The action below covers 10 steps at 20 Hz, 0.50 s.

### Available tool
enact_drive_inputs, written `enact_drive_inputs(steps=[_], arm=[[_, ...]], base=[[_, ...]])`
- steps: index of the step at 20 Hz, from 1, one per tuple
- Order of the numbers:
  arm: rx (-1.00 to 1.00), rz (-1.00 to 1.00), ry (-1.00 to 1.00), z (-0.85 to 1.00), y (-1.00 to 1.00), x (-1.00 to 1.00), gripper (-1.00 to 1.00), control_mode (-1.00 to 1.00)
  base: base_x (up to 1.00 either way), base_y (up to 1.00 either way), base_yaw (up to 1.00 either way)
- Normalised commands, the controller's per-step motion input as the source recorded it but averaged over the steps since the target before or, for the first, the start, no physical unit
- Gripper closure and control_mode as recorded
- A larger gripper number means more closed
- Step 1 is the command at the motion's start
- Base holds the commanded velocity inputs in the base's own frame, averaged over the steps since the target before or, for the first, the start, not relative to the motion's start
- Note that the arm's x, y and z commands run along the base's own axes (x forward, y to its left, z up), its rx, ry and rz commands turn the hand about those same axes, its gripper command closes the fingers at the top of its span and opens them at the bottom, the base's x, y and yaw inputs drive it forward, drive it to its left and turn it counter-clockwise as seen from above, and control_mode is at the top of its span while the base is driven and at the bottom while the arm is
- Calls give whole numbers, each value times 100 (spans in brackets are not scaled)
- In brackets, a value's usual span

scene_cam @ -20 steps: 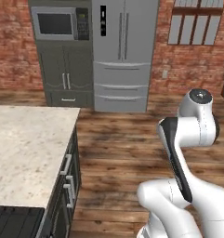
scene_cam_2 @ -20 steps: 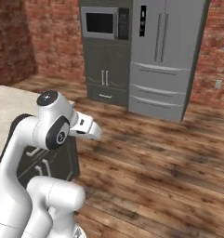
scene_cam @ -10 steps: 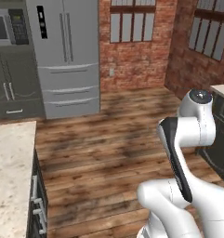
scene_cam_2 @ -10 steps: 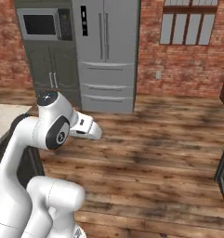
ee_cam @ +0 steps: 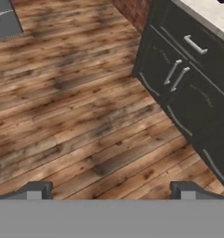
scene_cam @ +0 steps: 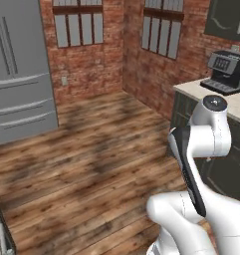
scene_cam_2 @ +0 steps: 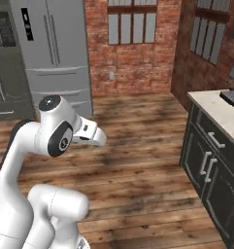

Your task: Pick the kettle from the cabinet and place it on a stove burner. Then pick the pot from the counter and place it on another stove burner. Finally, turn both burners on.

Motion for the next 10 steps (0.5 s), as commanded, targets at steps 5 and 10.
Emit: enact_drive_inputs(steps=[5,10], arm=[[0,0,0,0,0,0,-100,100],[0,0,0,0,0,0,-100,100]], base=[[24,0,-48],[25,0,-47]])
